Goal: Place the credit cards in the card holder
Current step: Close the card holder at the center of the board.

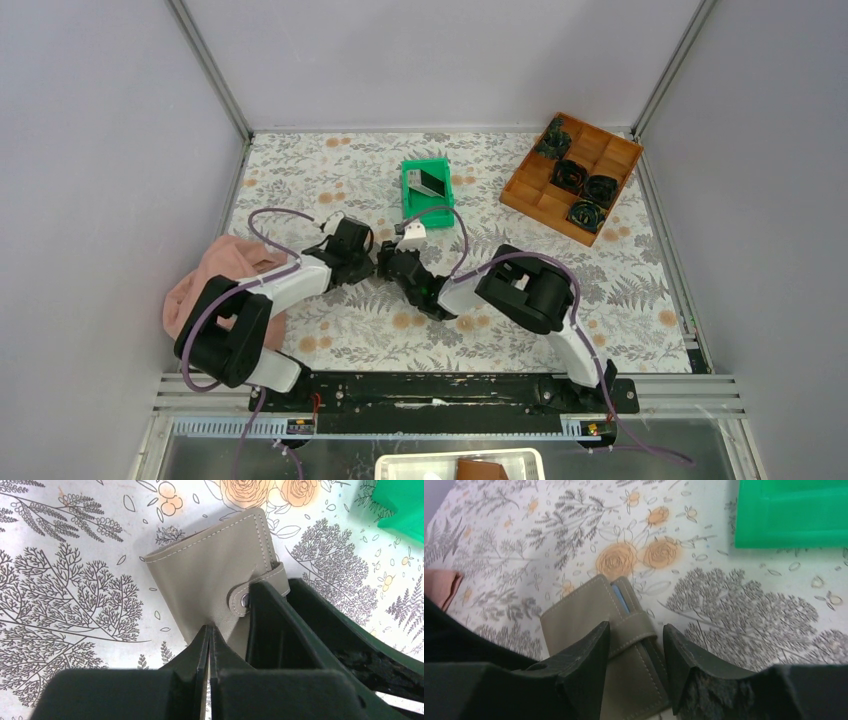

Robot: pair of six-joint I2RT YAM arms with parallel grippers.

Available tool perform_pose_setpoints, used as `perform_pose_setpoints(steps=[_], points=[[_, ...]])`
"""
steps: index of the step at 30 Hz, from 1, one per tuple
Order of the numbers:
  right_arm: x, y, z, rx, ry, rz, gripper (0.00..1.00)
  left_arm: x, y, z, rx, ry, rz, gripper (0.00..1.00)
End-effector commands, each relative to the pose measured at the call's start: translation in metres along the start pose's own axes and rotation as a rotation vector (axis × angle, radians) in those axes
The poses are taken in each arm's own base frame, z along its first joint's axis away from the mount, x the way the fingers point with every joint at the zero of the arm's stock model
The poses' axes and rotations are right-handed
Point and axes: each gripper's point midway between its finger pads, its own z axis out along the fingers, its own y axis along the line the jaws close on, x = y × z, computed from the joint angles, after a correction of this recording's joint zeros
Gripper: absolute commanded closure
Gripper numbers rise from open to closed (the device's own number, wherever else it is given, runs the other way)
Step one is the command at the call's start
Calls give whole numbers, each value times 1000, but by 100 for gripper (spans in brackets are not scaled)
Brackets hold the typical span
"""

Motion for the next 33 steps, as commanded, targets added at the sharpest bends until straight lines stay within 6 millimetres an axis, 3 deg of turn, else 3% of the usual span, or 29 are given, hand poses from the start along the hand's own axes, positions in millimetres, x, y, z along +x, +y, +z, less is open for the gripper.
perform_pose_setpoints(steps=[1,15,28,33], points=[[204,-166,-165,194,945,-477,48,41,53,3,-152,142,50,100],[143,-138,-139,92,907,-269,46,16,38,-14,-90,48,66,85],[86,-112,-129,-2,834,-122,44,-19,15,-37,-12,-81,69,58],[56,-104,-119,3,779,-140,45,-30,23,-48,-32,-160,20,57]])
